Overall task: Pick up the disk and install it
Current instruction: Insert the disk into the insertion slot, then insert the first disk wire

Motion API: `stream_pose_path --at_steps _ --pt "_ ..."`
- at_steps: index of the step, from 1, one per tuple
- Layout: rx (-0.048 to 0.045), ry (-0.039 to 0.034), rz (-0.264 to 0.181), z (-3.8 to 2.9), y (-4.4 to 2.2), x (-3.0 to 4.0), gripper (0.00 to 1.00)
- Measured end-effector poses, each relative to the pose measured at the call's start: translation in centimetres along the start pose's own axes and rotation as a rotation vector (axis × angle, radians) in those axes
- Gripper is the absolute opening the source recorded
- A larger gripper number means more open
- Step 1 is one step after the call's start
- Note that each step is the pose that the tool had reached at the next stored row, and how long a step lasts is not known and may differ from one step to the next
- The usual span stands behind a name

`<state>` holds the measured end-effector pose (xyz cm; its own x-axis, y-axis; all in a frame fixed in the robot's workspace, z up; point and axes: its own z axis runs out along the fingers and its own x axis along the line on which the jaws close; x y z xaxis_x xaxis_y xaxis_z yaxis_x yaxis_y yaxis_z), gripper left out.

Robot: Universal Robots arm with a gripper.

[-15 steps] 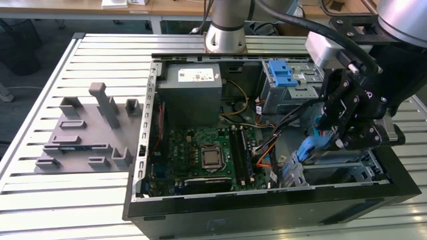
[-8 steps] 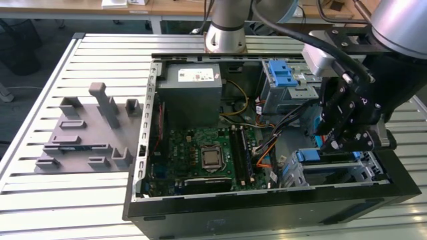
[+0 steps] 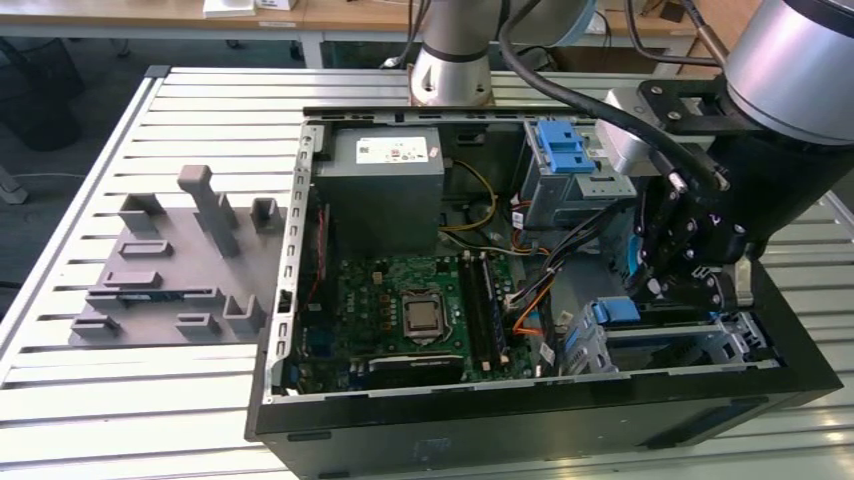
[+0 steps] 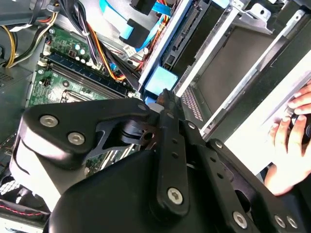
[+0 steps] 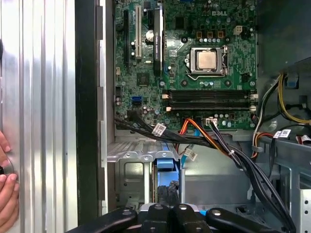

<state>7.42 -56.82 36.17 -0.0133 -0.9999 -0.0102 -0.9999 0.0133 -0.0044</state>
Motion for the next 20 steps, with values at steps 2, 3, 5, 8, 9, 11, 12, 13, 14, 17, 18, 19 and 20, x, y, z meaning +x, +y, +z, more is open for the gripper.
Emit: stream_pose_path --at_steps 2,3,5,8,9,11,12,13,14,17,18,19,20 --pt "-0.0001 0.0003 0.0 0.02 0.0 0.0 0.11" --pt "0.0 0.0003 0.0 0.02 0.0 0.0 0.11" --pt "0.0 0.0 0.0 0.07 0.0 0.0 0.11" --pt "0.0 0.0 0.0 0.1 0.0 0.0 0.11" --pt "0.0 0.0001 0.0 0.1 0.0 0.0 0.11" --pt "0.0 0.0001 0.0 0.11 0.0 0.0 0.11" --pt "0.0 0.0 0.0 0.12 0.0 0.0 0.11" --pt "0.0 0.0001 0.0 0.12 0.0 0.0 0.11" --pt "0.0 0.0 0.0 0.13 0.0 0.0 0.11" --pt "0.0 -0.0001 0.0 0.14 -0.06 0.0 0.11" --pt "0.0 -0.0002 0.0 0.15 -0.19 0.0 0.11" --pt "0.0 -0.0002 0.0 0.15 -0.39 -0.01 0.11" --pt "0.0 -0.0001 0.0 0.15 -0.65 -0.04 0.11"
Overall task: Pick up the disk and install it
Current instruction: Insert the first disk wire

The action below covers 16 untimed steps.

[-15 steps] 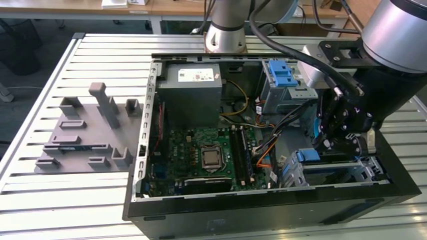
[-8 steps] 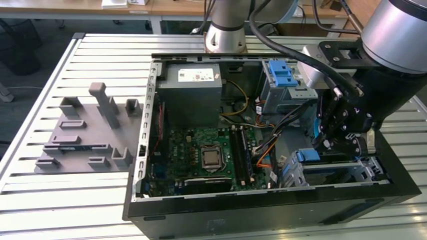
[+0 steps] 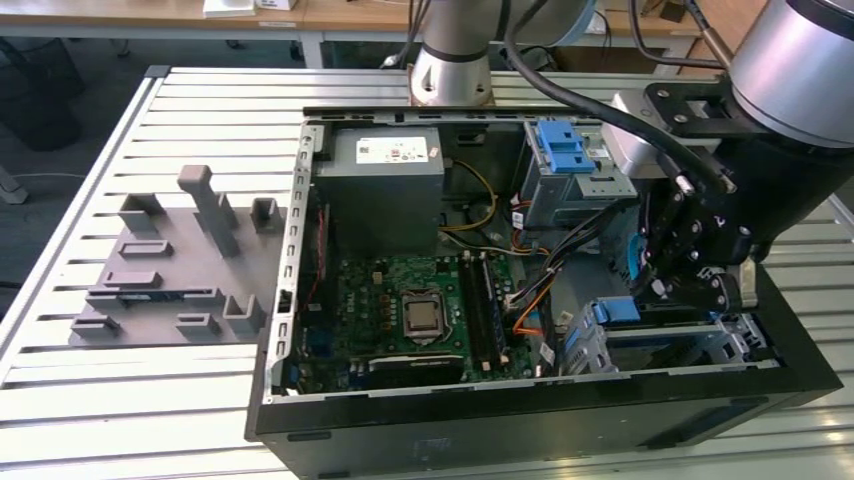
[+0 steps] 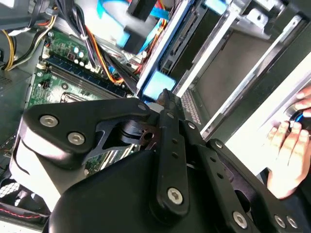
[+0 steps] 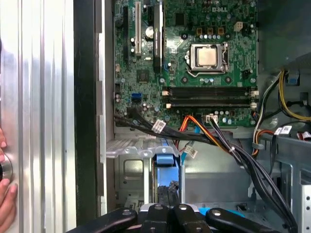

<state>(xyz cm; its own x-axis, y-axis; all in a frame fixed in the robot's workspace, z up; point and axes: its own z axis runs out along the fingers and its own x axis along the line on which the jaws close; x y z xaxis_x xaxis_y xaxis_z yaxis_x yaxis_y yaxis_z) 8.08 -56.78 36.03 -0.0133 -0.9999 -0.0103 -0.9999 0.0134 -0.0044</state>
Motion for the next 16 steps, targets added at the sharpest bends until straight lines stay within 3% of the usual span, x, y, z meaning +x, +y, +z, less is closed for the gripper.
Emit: stream_pose_path --at_steps 8,12,16 --pt "0.0 0.0001 0.0 0.11 -3.15 -0.59 0.11" --pt "0.0 -0.0036 0.0 0.22 -4.75 -0.88 0.11" --pt "0.0021 -0.0061 0.0 0.2 -5.14 -1.38 0.11"
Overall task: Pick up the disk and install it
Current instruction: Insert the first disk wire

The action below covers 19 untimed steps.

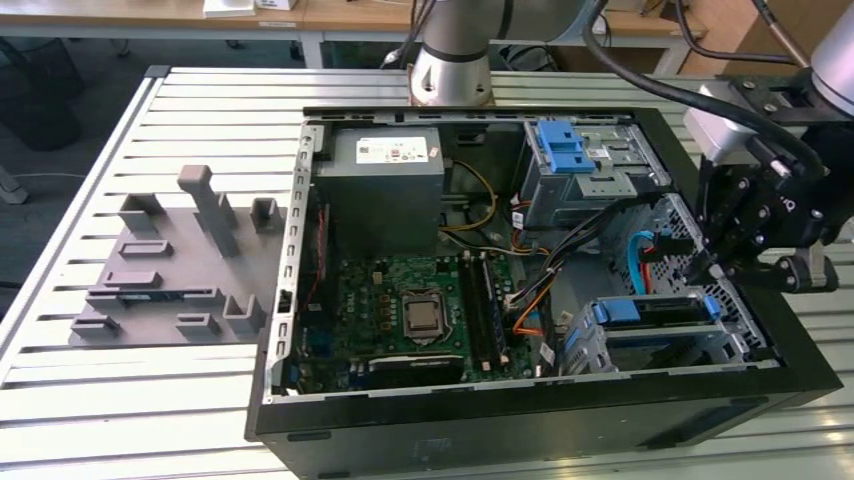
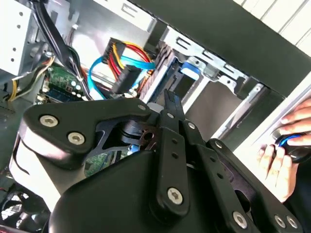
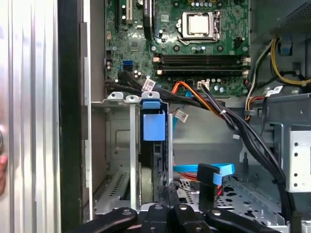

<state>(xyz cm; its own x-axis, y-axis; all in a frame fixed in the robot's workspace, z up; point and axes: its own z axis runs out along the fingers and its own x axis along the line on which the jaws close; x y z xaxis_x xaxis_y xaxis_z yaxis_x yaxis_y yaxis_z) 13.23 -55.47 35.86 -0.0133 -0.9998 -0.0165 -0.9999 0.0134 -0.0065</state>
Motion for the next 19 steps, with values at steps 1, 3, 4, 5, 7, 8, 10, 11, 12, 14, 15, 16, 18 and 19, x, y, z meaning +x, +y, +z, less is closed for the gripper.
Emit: stream_pose_path --at_steps 1,3,4,5,7,8,10,11,12,14,15,16,18,19 --pt "0.0009 0.0 0.0 -0.04 0.0 -0.18 0.11" --pt "0.0048 -0.0001 0.0 -0.17 0.0 -0.77 0.11" --pt "0.0074 0.0 0.0 -0.25 0.0 -1.05 0.11" --pt "0.0104 0.0 0.0 -0.33 0.01 -1.33 0.11" --pt "0.0172 -0.0002 0.0 -0.5 0.01 -1.86 0.11" --pt "0.0201 -0.0003 0.0 -0.57 0.01 -2.09 0.11" --pt "0.0244 -0.0003 0.0 -0.72 0.01 -2.4 0.11" --pt "0.0255 -0.0002 0.0 -0.78 0.02 -2.5 0.11" --pt "0.0259 -0.0003 0.0 -0.81 0.04 -2.58 0.11" --pt "0.0263 -0.0002 0.0 -0.87 0.08 -2.66 0.11" --pt "0.0274 -0.0002 0.0 -0.88 0.15 -2.66 0.11" --pt "0.0286 -0.0004 0.0 -0.89 0.21 -2.67 0.11" --pt "0.029 0.0 0.0 -0.89 0.22 -2.72 0.11" --pt "0.029 0.0002 0.0 -0.89 0.22 -2.72 0.11"
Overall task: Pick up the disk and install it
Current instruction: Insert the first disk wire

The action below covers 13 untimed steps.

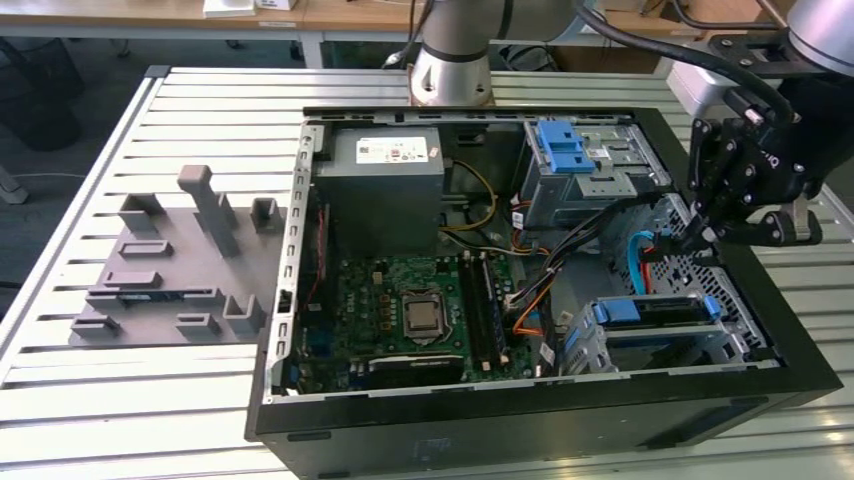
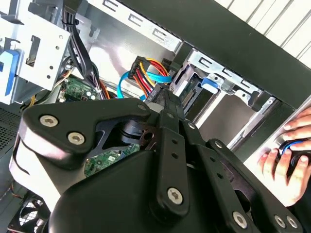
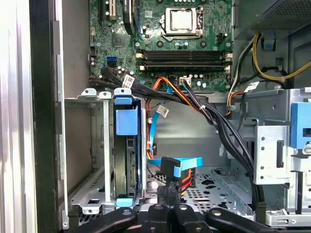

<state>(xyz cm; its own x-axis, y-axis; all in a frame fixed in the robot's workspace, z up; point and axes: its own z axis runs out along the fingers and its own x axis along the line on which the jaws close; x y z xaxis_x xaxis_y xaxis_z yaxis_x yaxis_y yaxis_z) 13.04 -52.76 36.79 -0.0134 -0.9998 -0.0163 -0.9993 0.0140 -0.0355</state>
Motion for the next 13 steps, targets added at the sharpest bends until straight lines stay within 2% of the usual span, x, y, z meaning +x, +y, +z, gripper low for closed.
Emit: stream_pose_path --at_steps 2,5,8,9,10,11,13 --pt "0.0 0.0007 0.0 0.01 0.0 -0.01 0.11" --pt "0.0034 0.0074 0.0 0.0 0.14 -0.01 0.11" --pt "0.0036 0.0085 0.0 -0.01 0.15 -0.01 0.11" --pt "0.0042 0.0088 0.0 -0.02 0.23 -0.04 0.17" --pt "0.0049 0.009 0.0 -0.02 0.33 -0.09 0.17" --pt "0.0057 0.0091 0.0 -0.02 0.44 -0.18 0.24" --pt "0.0062 0.0091 0.0 -0.02 0.63 -0.3 0.24"
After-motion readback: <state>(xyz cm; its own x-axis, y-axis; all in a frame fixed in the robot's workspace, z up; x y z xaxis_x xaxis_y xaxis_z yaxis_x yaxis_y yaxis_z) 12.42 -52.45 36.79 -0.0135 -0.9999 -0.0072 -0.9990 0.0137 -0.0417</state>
